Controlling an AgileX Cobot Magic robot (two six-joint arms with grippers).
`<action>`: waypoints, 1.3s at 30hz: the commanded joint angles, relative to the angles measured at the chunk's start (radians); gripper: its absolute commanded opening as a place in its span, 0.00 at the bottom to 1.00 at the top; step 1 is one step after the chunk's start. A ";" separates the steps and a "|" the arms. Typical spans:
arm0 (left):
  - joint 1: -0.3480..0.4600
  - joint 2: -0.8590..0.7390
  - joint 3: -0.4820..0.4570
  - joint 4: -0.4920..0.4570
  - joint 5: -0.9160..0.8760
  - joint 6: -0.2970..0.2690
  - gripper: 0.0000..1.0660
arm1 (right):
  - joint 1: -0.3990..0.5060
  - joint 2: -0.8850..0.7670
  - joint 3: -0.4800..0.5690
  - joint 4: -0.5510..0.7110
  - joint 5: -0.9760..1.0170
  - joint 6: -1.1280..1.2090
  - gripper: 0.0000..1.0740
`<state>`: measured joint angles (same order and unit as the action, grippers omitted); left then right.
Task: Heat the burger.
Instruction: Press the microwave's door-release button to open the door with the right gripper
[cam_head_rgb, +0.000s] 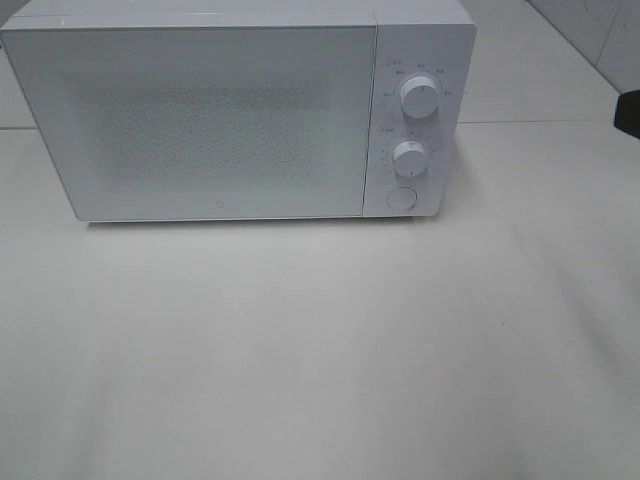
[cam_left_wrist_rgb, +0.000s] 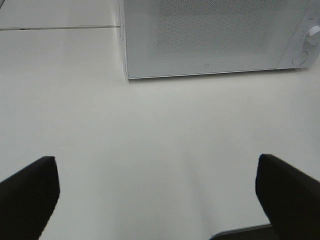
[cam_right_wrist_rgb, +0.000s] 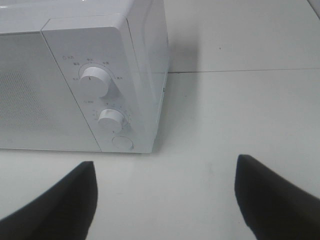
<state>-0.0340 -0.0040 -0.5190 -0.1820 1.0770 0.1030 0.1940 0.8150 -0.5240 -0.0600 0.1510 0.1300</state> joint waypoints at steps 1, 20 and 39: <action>0.004 -0.017 0.003 0.000 -0.009 0.001 0.94 | -0.006 0.047 -0.006 -0.005 -0.071 -0.014 0.69; 0.004 -0.017 0.003 0.000 -0.009 0.001 0.94 | -0.005 0.425 -0.006 -0.041 -0.498 -0.034 0.69; 0.004 -0.017 0.003 0.000 -0.009 0.001 0.94 | 0.259 0.648 0.210 0.489 -1.117 -0.464 0.69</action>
<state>-0.0340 -0.0040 -0.5190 -0.1820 1.0770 0.1030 0.4000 1.4440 -0.3180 0.3310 -0.9010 -0.2780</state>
